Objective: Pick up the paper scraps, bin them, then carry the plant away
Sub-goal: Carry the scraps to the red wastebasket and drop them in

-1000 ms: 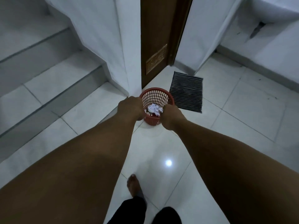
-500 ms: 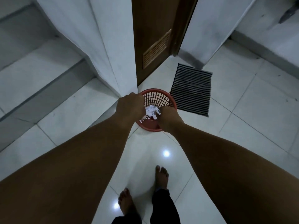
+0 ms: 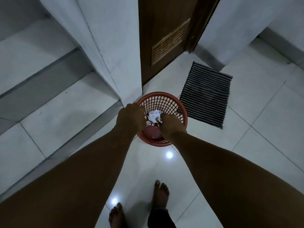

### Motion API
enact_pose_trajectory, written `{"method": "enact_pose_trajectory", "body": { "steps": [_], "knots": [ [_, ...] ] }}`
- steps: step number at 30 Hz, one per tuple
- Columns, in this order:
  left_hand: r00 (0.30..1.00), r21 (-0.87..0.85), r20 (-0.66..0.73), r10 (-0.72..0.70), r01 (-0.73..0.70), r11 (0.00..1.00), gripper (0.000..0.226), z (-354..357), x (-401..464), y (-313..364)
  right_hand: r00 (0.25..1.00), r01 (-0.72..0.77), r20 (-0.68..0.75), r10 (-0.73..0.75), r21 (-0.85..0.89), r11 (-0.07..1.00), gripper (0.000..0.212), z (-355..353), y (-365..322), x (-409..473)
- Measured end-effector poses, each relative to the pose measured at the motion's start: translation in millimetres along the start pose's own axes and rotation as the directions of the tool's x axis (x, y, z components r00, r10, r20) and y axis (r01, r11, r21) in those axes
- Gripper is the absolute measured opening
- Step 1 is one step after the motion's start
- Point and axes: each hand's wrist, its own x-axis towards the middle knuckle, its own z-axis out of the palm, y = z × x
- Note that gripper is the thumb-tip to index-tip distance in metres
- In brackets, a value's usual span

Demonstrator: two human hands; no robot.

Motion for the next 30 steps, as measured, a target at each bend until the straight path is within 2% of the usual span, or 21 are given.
{"method": "enact_pose_trajectory", "body": {
  "steps": [5, 9, 15, 20, 24, 30],
  "knots": [
    [0.999, 0.004, -0.035, 0.031, -0.031, 1.0, 0.044, 13.0, 7.2, 0.7, 1.0, -0.004, -0.024, 0.005, 0.025, 1.0, 0.034, 11.5, 10.5, 24.5],
    [1.0, 0.017, -0.023, 0.002, -0.002, 1.0, 0.046, 15.8, 12.5, 4.6, 0.996, 0.025, -0.09, -0.022, 0.026, 0.999, 0.048, 31.4, 27.5, 46.6],
    [1.0, 0.021, -0.006, -0.026, 0.026, 0.999, 0.045, 18.9, 16.7, 5.9, 0.999, 0.013, -0.037, -0.013, 0.015, 1.0, 0.059, 44.6, 42.0, 66.3],
    [0.999, 0.027, 0.004, -0.039, 0.038, 0.999, 0.044, 18.6, 16.1, 9.1, 0.999, 0.043, -0.035, -0.041, 0.036, 0.998, 0.04, 17.2, 28.4, 41.8],
    [0.998, 0.035, 0.017, -0.053, 0.052, 0.998, 0.043, 18.1, 13.7, 11.8, 0.995, 0.022, -0.1, -0.017, 0.045, 0.999, 0.035, 16.5, 36.0, 46.1],
    [0.998, 0.039, 0.021, -0.062, 0.061, 0.997, 0.044, 10.8, 6.8, 19.3, 0.995, 0.012, -0.1, -0.008, 0.038, 0.999, 0.028, 7.7, 35.4, 42.5]
  ]
}}
